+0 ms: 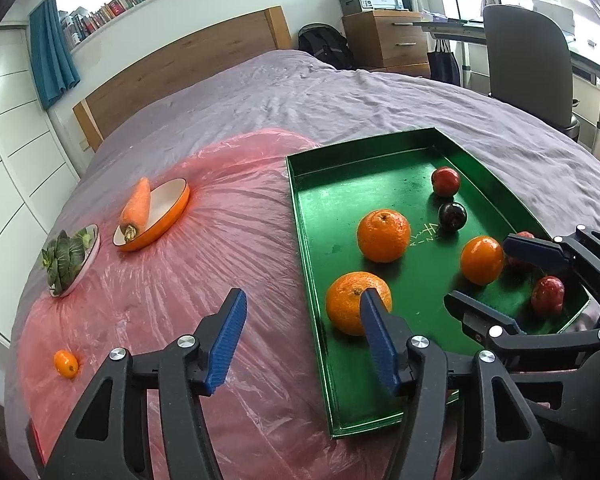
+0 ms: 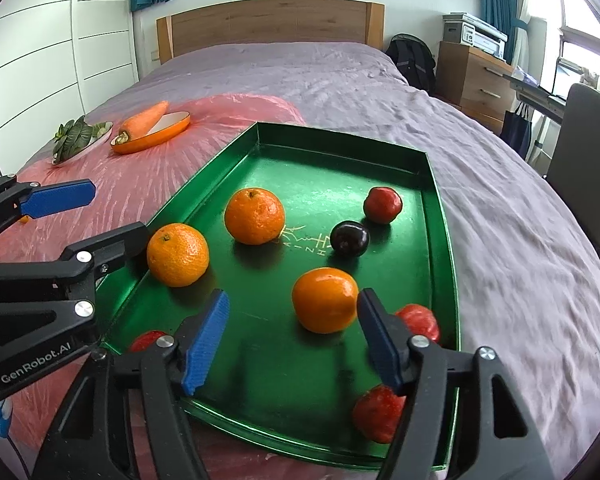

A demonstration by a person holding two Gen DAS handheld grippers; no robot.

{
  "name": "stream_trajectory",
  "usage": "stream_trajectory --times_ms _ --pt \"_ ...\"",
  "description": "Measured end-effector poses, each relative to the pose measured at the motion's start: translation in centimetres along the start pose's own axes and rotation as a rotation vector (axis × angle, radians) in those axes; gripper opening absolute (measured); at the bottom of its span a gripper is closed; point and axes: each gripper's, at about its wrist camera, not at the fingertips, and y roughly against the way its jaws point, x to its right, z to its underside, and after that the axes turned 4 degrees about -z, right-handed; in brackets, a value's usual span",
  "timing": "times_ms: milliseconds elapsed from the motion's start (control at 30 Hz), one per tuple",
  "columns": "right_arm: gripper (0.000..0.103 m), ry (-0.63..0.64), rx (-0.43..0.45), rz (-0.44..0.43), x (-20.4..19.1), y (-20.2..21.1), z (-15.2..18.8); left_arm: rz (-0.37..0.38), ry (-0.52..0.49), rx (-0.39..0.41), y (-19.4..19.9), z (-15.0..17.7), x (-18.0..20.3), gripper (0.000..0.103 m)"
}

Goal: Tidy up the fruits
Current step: 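Withdraw both open tools and move them toward the dark plum and small orange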

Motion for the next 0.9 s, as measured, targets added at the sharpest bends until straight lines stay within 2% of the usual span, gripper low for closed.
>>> stream_trajectory --times_ms 333,633,900 --pt "0.103 0.036 0.018 0.041 -1.1 0.5 -0.4 0.015 0.09 -0.023 1.8 2.1 -3.8 0.056" --pt "0.103 0.057 0.051 0.069 -2.0 2.1 -0.7 -0.021 0.182 -0.068 4.4 6.7 -9.1 0.056" --pt "0.103 0.131 0.113 -0.015 -6.1 5.2 -1.4 -0.07 0.353 -0.098 6.2 11.6 -15.1 0.056"
